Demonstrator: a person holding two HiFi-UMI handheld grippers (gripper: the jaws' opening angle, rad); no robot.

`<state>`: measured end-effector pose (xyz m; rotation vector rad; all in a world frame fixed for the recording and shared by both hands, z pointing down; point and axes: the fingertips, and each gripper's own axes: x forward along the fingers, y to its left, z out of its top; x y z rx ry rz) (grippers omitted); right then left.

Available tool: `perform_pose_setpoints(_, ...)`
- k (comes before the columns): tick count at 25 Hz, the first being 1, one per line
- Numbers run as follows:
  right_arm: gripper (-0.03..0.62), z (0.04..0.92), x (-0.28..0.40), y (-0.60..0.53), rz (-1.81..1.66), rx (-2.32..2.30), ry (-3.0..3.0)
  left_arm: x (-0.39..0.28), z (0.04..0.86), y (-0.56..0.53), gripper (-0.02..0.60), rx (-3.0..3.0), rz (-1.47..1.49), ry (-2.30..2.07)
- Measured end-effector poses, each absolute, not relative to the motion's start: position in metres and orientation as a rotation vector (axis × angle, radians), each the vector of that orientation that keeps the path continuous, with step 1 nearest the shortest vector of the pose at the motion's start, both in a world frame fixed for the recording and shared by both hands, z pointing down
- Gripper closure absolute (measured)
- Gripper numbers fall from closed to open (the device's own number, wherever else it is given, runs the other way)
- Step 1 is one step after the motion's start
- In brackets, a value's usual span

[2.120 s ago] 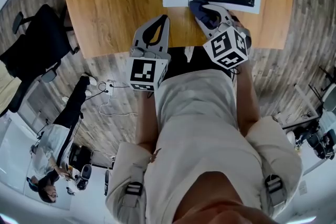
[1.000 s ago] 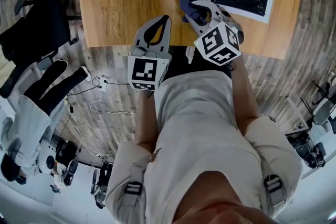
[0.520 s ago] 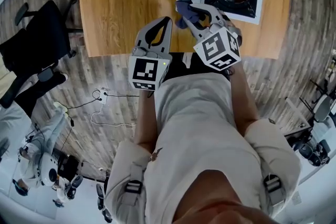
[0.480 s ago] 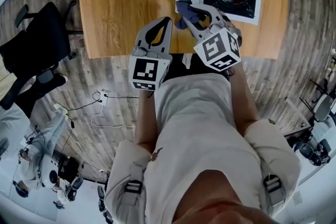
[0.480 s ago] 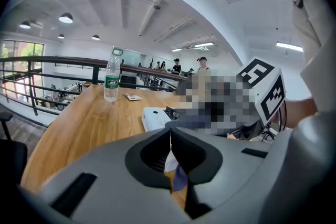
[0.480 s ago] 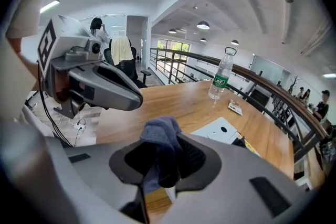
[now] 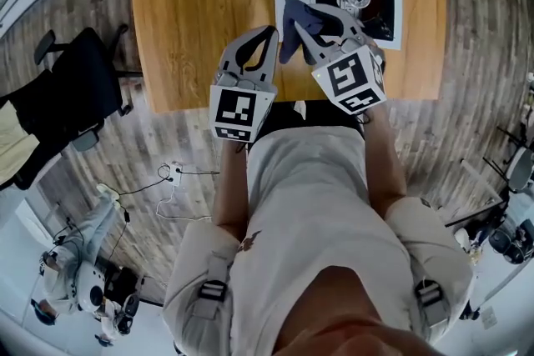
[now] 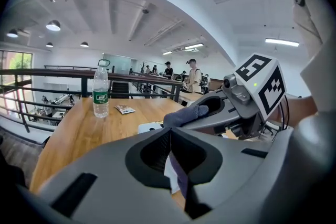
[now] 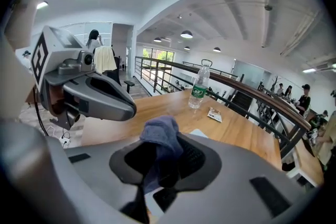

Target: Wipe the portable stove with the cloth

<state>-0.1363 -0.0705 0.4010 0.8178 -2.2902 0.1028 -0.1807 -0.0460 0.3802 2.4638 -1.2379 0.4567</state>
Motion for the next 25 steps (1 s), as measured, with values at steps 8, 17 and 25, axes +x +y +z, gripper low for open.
perform_pose_setpoints(8,0.48,0.36,-0.124,-0.119,0.062,0.889,-2.387,-0.167,0.363,-0.089,0.561,2.479,0.466,-1.292)
perform_pose_setpoints(17,0.48,0.35,-0.121,-0.173,0.039,0.947,-2.435,-0.163,0.355,-0.133,0.561,2.48,0.447,-1.346)
perform_pose_setpoints(25,0.48,0.345,-0.124,-0.217,-0.002,1.023,-2.45,-0.162,0.356,-0.166,0.561,2.48,0.427,-1.362)
